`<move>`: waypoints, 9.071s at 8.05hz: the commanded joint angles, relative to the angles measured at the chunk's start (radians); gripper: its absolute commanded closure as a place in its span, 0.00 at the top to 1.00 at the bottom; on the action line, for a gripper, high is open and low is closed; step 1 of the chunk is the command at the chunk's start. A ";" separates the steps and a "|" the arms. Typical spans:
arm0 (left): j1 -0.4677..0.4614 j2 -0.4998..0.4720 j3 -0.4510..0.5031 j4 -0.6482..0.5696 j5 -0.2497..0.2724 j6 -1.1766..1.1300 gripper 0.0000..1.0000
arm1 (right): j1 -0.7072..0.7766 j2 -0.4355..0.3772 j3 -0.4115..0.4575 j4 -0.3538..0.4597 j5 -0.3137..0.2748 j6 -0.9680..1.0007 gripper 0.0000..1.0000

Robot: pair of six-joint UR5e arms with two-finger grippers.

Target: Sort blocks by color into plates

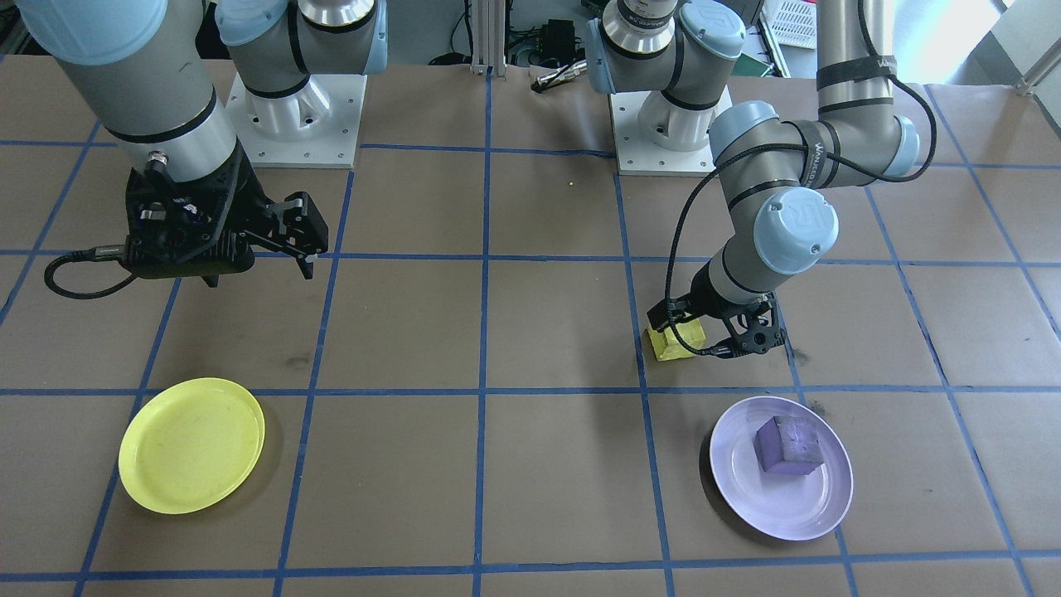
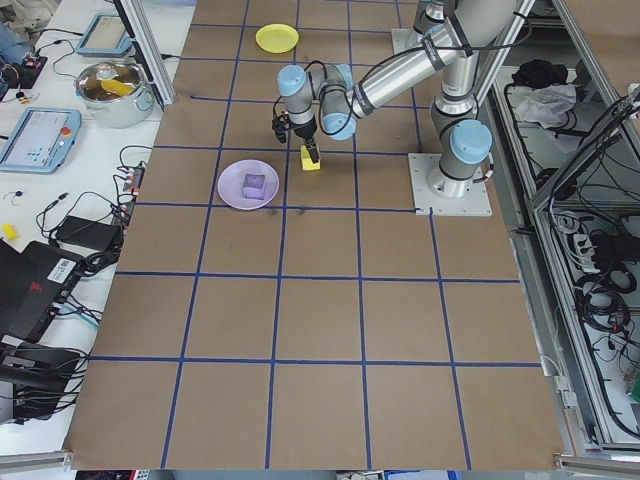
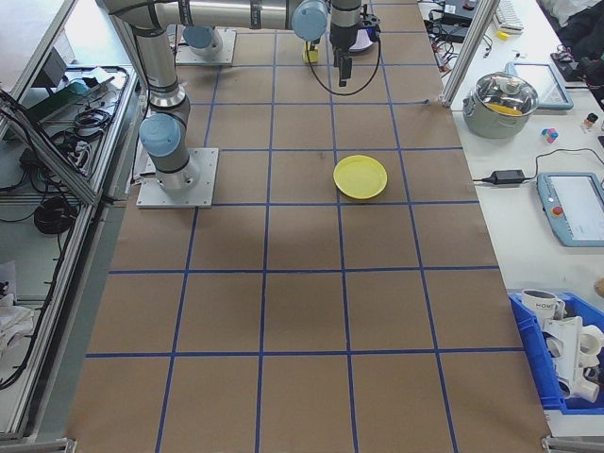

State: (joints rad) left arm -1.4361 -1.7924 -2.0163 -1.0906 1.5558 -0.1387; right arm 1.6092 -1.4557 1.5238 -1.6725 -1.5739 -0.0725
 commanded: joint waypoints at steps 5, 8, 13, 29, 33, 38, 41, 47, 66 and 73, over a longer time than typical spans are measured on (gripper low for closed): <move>-0.007 -0.054 -0.001 0.008 -0.006 0.088 0.14 | 0.000 0.000 -0.001 0.000 0.000 0.003 1.00; -0.108 -0.019 0.014 -0.032 -0.026 0.071 0.00 | 0.000 0.000 -0.001 -0.001 0.000 0.008 1.00; -0.424 -0.067 0.336 -0.206 -0.175 -0.213 0.00 | -0.002 0.000 -0.001 -0.001 -0.002 0.002 1.00; -0.641 -0.202 0.332 0.023 -0.207 -0.421 1.00 | -0.069 0.001 0.022 -0.001 -0.084 -0.079 1.00; -0.424 -0.041 0.332 -0.070 -0.192 -0.122 1.00 | -0.058 0.002 0.041 0.036 -0.055 -0.070 1.00; -0.136 0.156 0.479 -0.502 -0.048 0.102 1.00 | 0.047 0.050 0.049 0.036 0.063 0.077 1.00; -0.138 0.152 0.648 -0.577 0.045 0.102 1.00 | 0.155 0.167 0.053 0.023 0.067 0.171 1.00; -0.141 0.198 0.648 -0.520 0.004 0.103 1.00 | 0.218 0.304 0.164 -0.144 0.116 0.185 1.00; -0.153 0.246 0.611 -0.511 0.009 0.105 1.00 | 0.172 0.258 0.115 -0.216 -0.004 0.289 0.00; -0.153 0.252 0.599 -0.509 0.010 0.105 1.00 | -0.142 0.264 0.065 -0.219 -0.229 -0.047 0.00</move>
State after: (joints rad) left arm -1.5888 -1.5402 -1.4170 -1.6000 1.5662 -0.0338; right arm 1.5303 -1.2262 1.5888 -1.8929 -1.7887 -0.0156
